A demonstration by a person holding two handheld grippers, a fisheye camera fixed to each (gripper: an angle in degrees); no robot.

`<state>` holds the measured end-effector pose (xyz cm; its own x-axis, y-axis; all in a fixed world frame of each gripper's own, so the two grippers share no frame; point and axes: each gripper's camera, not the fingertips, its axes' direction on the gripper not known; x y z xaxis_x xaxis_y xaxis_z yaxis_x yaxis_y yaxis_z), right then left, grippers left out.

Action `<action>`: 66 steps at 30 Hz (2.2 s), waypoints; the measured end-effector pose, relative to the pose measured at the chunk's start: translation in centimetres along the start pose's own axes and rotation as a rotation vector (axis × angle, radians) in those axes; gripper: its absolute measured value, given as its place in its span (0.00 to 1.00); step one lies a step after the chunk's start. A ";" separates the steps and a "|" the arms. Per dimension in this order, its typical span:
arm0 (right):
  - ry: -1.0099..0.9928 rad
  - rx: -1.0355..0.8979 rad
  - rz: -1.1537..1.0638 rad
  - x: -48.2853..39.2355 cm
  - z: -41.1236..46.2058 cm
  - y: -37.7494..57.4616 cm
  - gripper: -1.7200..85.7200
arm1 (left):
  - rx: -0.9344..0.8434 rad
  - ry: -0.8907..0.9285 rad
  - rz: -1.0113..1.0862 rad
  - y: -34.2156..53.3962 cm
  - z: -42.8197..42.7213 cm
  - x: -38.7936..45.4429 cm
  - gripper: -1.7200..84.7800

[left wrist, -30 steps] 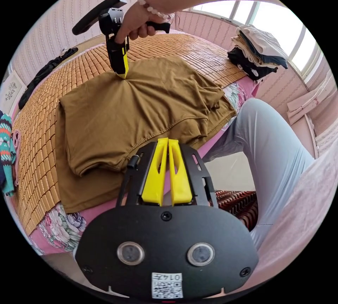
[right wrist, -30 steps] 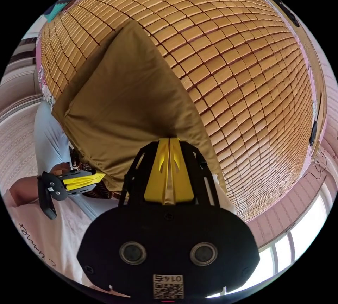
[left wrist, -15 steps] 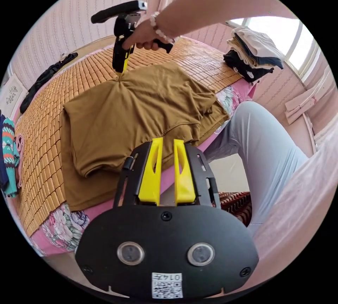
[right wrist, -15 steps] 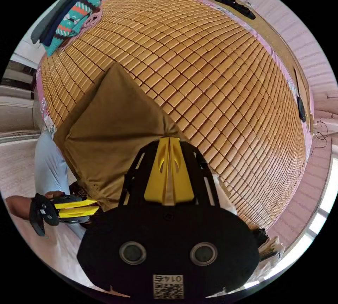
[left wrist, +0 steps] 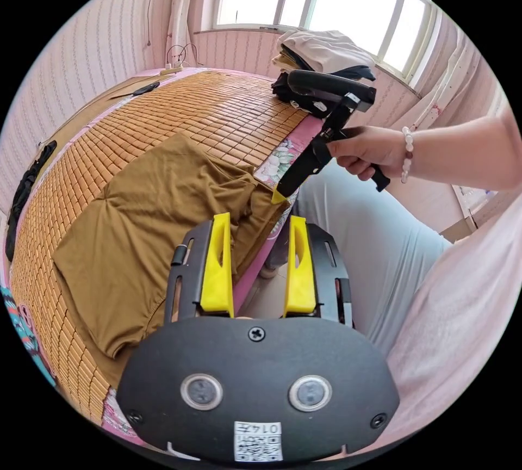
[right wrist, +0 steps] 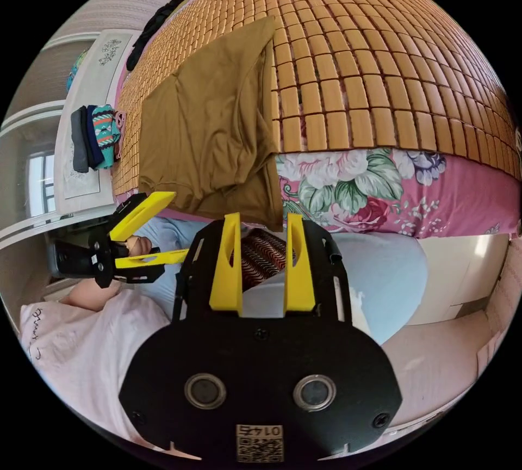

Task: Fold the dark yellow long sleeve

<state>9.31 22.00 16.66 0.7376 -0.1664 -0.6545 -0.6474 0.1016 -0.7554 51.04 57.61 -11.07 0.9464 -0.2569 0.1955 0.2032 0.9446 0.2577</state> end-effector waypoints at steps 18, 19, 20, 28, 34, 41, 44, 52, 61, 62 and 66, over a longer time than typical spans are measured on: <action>-0.403 0.161 -0.211 10.0 -7.5 2.9 0.05 | -0.123 -0.188 0.103 -6.5 5.1 2.7 0.10; -0.393 0.233 -0.195 11.1 -8.4 3.1 0.07 | -0.126 -0.190 0.066 -6.6 4.9 2.1 0.06; -0.409 0.317 -0.158 12.8 -9.1 3.4 0.10 | -0.127 -0.156 0.028 -6.5 4.6 1.4 0.04; -0.622 0.294 0.024 18.8 -5.1 -0.3 0.21 | -0.063 -0.098 -0.023 -5.5 1.5 0.2 0.01; -0.714 0.365 0.150 19.5 -4.3 -3.9 0.16 | -0.012 -0.061 0.007 -4.8 -1.4 0.7 0.01; -0.589 0.525 0.190 20.8 -8.7 -0.1 0.04 | 0.069 0.035 0.075 -5.0 -3.6 2.1 0.01; -0.501 0.580 0.146 20.7 -12.1 2.9 0.04 | 0.151 0.124 0.081 -5.5 -4.6 2.1 0.01; -0.270 0.474 -0.042 12.4 -15.4 1.7 0.04 | 0.291 0.143 -0.155 -3.0 -8.0 -2.9 0.01; -0.133 0.222 -0.178 -2.7 -4.3 -8.9 0.07 | 0.201 -0.092 -0.645 6.5 -9.1 -14.3 0.01; -0.098 0.195 -0.173 -3.5 -2.8 -9.6 0.08 | 0.175 -0.110 -0.673 7.3 -8.4 -15.3 0.02; -0.028 0.166 -0.200 -5.3 -1.4 -10.0 0.08 | 0.056 -0.109 -0.801 9.2 -6.5 -18.2 0.05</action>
<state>11.61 20.54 27.69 0.8544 -0.1724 -0.4903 -0.4492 0.2292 -0.8635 37.32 72.32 -18.45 0.4889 -0.8721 0.0217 0.7934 0.4548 0.4046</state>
